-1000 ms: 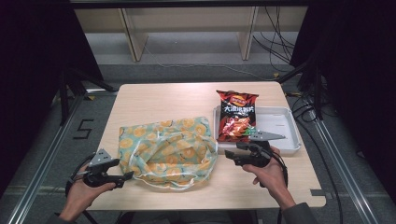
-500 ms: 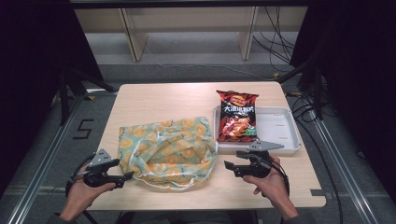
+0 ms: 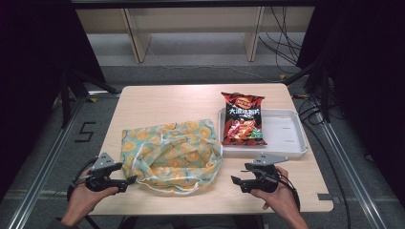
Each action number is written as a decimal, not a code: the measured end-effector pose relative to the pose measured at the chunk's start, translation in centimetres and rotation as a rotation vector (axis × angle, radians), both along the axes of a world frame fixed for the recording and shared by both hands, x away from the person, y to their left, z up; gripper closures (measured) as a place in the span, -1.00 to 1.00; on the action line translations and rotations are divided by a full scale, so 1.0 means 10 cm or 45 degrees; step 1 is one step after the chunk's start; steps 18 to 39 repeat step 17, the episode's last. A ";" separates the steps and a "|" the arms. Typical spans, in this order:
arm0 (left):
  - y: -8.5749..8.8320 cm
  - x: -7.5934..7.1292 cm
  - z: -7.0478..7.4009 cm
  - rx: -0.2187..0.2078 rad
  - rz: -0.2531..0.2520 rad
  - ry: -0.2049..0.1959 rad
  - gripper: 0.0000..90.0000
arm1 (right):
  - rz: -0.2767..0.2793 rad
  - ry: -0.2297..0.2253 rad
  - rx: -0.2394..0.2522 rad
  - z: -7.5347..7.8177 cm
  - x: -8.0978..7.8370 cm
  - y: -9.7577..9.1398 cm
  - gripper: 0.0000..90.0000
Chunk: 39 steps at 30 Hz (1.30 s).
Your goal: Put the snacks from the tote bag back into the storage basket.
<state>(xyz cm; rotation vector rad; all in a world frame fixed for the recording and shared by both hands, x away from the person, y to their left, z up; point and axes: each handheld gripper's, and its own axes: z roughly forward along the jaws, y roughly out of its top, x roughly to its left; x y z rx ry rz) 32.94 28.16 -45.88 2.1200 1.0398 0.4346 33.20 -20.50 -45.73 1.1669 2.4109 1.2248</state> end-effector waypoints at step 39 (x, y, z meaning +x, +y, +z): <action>0.00 0.00 0.00 0.026 -0.012 0.004 -0.47 | -0.026 0.012 -0.049 -0.05 -0.13 -0.09 -0.42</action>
